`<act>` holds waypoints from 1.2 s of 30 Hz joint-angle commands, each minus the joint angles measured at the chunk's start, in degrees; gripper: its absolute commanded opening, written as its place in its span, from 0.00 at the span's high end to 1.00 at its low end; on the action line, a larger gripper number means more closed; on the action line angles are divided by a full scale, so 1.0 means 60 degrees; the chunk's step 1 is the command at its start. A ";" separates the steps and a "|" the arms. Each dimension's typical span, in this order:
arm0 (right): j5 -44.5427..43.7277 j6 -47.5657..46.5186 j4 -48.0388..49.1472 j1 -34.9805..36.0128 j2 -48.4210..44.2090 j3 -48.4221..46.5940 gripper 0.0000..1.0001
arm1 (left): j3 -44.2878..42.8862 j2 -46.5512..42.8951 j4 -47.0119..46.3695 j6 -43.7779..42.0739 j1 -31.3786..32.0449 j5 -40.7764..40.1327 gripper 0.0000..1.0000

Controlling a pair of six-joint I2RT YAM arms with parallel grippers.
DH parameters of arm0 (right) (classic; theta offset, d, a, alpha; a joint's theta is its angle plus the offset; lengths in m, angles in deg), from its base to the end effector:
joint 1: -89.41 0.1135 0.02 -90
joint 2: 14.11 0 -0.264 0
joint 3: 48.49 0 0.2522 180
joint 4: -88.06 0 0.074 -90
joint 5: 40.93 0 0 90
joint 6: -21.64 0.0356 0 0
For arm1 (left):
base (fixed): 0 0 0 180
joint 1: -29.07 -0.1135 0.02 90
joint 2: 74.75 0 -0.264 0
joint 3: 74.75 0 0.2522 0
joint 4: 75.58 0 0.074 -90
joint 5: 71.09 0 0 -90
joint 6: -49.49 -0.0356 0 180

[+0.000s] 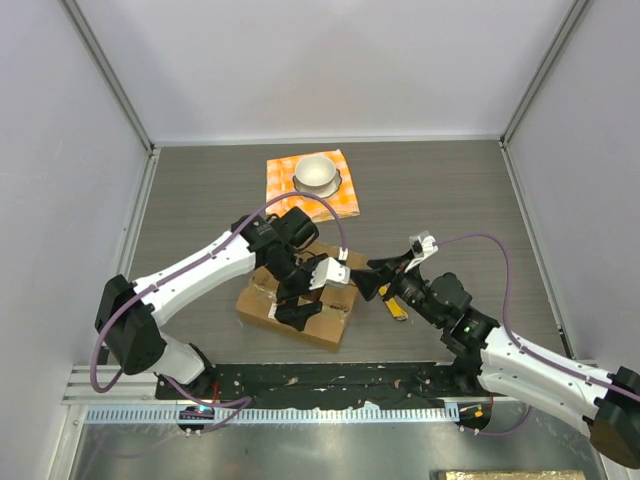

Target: Unpack the express box

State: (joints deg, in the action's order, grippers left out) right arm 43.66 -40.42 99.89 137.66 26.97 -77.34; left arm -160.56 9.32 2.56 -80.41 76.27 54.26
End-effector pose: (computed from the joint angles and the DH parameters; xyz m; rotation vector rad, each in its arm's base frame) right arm 0.1203 0.1298 0.2328 -0.2161 1.6482 0.9556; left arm 0.1677 -0.2114 0.2836 2.0117 1.9613 -0.9141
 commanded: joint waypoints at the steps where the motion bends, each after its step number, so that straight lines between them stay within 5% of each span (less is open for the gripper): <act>1: -0.0197 0.0367 -0.0835 -0.0029 -0.0663 -0.0004 0.24 | -0.0018 0.0211 -0.0798 0.0014 0.0043 -0.0223 0.00; 11: -0.0549 0.0367 -0.0545 -0.0043 0.0487 0.0186 0.18 | 0.0377 0.0123 -0.1062 -0.0102 0.0043 -0.0077 0.00; 20: 0.0505 0.1331 0.4369 -0.1009 0.3741 0.0523 0.20 | 0.0495 0.0197 -0.1091 -0.0249 0.0175 0.0230 0.00; 23: 0.0755 0.2050 0.6449 -0.1420 0.4884 0.0845 0.25 | 0.0582 0.0212 -0.1150 -0.0235 0.0307 0.0260 0.00; 29: 0.2306 0.3149 0.9759 -0.1845 0.7242 0.1006 0.54 | 0.0787 0.0197 -0.1208 -0.0235 0.0424 0.0055 0.00; 36: 0.3948 0.4102 1.1674 -0.1889 0.9032 0.0421 0.64 | 0.0861 0.0270 -0.1399 -0.0132 0.0454 -0.0003 0.00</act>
State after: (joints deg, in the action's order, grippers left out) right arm 59.53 -18.65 149.76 125.90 78.33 -72.95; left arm -155.75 10.87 -3.74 -81.40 78.56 53.87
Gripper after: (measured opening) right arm 0.396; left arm 0.996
